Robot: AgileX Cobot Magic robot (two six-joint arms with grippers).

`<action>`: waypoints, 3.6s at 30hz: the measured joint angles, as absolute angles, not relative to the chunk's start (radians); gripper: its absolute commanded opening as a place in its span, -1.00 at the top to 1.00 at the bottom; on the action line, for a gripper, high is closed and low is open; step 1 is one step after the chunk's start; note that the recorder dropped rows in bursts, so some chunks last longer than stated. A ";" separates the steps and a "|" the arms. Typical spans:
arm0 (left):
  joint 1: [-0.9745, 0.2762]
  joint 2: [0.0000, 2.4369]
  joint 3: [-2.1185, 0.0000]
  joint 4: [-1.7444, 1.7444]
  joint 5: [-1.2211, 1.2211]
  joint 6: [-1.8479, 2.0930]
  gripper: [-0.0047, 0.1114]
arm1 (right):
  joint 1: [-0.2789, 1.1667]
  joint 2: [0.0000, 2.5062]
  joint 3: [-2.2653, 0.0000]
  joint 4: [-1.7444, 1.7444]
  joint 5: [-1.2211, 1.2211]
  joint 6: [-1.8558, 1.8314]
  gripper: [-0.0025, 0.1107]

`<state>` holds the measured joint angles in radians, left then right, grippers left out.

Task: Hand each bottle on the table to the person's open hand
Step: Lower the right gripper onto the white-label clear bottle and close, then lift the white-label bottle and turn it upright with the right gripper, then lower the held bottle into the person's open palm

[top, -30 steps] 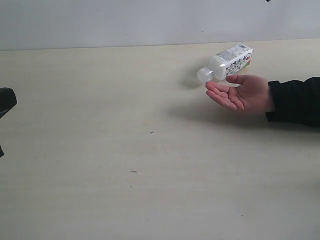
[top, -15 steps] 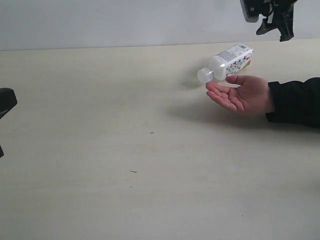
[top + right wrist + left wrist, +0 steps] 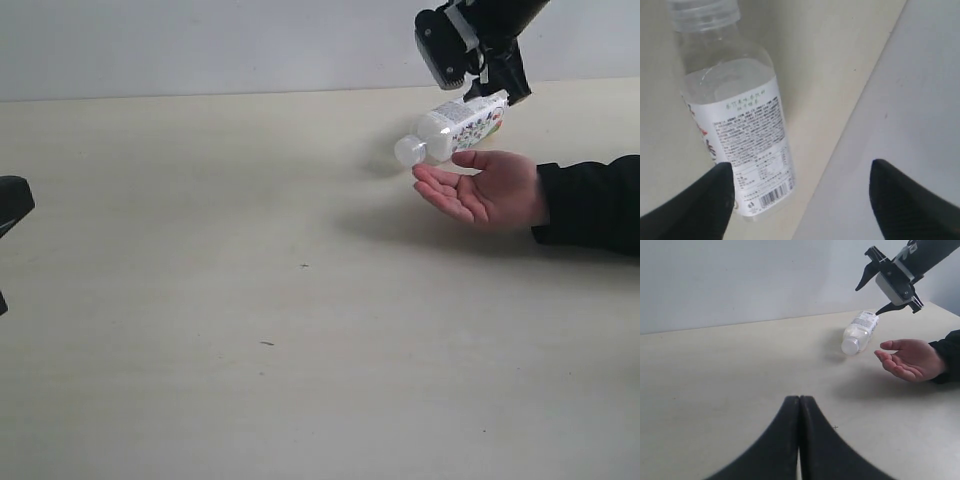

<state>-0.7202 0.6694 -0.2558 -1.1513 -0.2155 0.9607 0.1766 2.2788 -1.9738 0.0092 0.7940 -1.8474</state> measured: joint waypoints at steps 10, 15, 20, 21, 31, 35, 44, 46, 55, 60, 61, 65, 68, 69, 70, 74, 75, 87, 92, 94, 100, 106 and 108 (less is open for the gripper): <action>-0.720 0.669 -0.256 -1.151 -0.216 0.961 0.92 | 0.177 2.379 -2.089 -0.032 0.897 -1.792 -0.31; -0.720 0.669 -0.256 -1.151 -0.216 0.961 0.92 | 0.177 2.417 -2.095 -0.036 0.889 -1.792 -0.31; -0.720 0.669 -0.256 -1.151 -0.216 0.961 0.92 | 0.177 2.439 -2.095 -0.048 0.882 -1.789 -0.31; -0.720 0.669 -0.256 -1.151 -0.216 0.961 0.92 | 0.177 2.443 -2.095 -0.053 0.876 -1.787 -0.31; -0.720 0.669 -0.256 -1.151 -0.216 0.961 0.92 | 0.177 2.477 -2.095 -0.082 0.846 -1.787 -0.31; -0.720 0.669 -0.256 -1.151 -0.216 0.961 0.92 | 0.177 2.485 -2.095 -0.087 0.834 -1.787 -0.31; -0.720 0.669 -0.256 -1.151 -0.216 0.961 0.92 | 0.177 2.508 -2.101 -0.126 0.794 -1.787 0.09; -0.720 0.669 -0.256 -1.151 -0.216 0.961 0.92 | 0.177 2.508 -2.101 -0.146 0.788 -1.787 0.37; -0.720 0.669 -0.256 -1.151 -0.216 0.961 0.92 | 0.177 2.489 -2.101 -0.196 0.795 -1.728 0.96; -0.720 0.669 -0.256 -1.151 -0.216 0.961 0.92 | 0.177 2.420 -2.101 -0.213 0.820 -1.587 0.96; -0.720 0.669 -0.256 -1.151 -0.216 0.961 0.92 | 0.177 2.407 -2.101 -0.210 0.825 -1.552 0.96; -0.720 0.669 -0.256 -1.151 -0.216 0.961 0.92 | 0.194 2.325 -2.101 -0.209 0.913 -1.343 0.96; -0.720 0.669 -0.256 -1.151 -0.216 0.961 0.92 | 0.222 2.257 -2.101 -0.208 0.967 -0.981 0.96; -0.720 0.669 -0.256 -1.151 -0.216 0.961 0.92 | 0.227 2.245 -2.101 -0.213 0.982 -0.907 0.96; -0.720 0.669 -0.256 -1.151 -0.216 0.961 0.92 | 0.231 2.229 -2.101 -0.219 1.003 -0.812 0.96; -0.720 0.669 -0.256 -1.151 -0.216 0.961 0.92 | 0.244 2.167 -2.101 -0.244 1.156 -0.424 0.96; -0.720 0.669 -0.256 -1.151 -0.216 0.961 0.92 | 0.244 2.159 -2.101 -0.248 1.183 -0.350 0.96; -0.720 0.669 -0.256 -1.151 -0.216 0.961 0.92 | 0.244 2.108 -2.007 -0.022 1.222 0.123 0.96; -0.720 0.669 -0.256 -1.151 -0.216 0.961 0.92 | 0.244 2.040 -1.895 -0.022 1.225 0.151 0.96; -0.720 0.669 -0.256 -1.151 -0.216 0.961 0.92 | 0.244 1.996 -1.844 -0.022 1.225 0.153 0.96; -0.720 0.669 -0.256 -1.151 -0.216 0.961 0.92 | 0.244 1.861 -1.711 -0.013 1.227 0.177 0.96; -0.720 0.669 -0.256 -1.151 -0.216 0.961 0.92 | 0.244 1.818 -1.596 0.048 1.227 0.179 0.96; -0.720 0.669 -0.256 -1.151 -0.216 0.961 0.92 | 0.244 1.822 -1.566 0.057 1.227 0.179 0.96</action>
